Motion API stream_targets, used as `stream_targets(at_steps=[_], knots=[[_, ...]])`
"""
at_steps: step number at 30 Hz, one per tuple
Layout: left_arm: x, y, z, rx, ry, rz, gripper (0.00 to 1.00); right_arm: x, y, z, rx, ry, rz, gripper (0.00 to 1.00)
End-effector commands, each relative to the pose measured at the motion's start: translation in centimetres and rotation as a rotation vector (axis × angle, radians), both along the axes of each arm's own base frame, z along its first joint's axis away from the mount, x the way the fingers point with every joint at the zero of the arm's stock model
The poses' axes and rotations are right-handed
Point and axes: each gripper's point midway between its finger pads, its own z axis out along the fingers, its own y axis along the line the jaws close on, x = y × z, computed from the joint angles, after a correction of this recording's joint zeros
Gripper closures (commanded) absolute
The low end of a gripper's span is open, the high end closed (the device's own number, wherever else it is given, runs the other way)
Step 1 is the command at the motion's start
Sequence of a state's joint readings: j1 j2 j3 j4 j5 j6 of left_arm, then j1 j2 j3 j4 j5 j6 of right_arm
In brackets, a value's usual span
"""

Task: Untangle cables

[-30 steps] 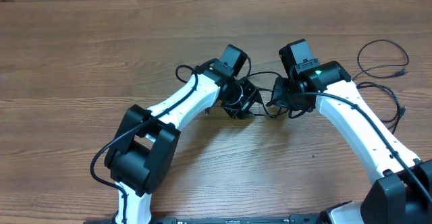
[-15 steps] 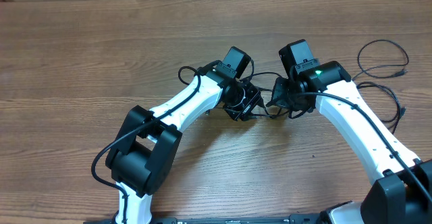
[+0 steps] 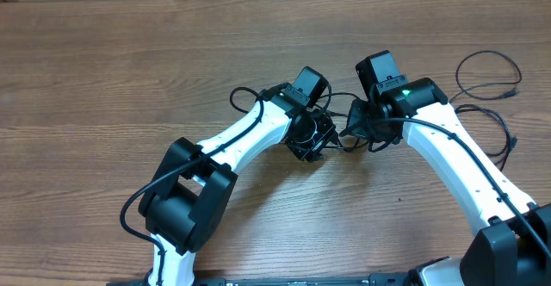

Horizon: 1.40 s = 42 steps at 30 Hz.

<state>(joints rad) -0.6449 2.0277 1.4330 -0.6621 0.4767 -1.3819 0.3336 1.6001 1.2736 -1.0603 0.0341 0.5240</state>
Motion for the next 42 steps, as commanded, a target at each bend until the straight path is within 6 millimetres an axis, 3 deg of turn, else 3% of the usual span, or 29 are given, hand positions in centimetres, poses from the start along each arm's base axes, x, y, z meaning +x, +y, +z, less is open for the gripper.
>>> stream_targets(at_steps=[1,10,30,32,35,42], knots=[[0.6,0.7,-1.0,0.066,-0.029,0.026,0.59,0.7,-0.2,0.7,-0.007,-0.027,-0.014,0.96],[0.5,0.5,-1.1,0.076,-0.041,0.02,0.64,0.7,-0.2,0.7,-0.007,-0.026,-0.014,0.96],[0.3,-0.4,-1.1,0.08,-0.067,0.015,0.65,0.6,-0.2,0.7,-0.009,-0.022,-0.014,0.96],[0.3,-0.4,-1.1,0.081,-0.068,0.015,0.73,0.6,-0.2,0.7,-0.009,-0.022,-0.014,0.96],[0.3,-0.4,-1.1,0.081,-0.068,0.015,0.95,0.5,-0.2,0.7,-0.01,-0.019,-0.014,0.96],[0.8,0.2,-1.0,0.081,-0.091,-0.012,0.96,0.4,-0.3,0.6,-0.012,-0.014,-0.011,0.96]])
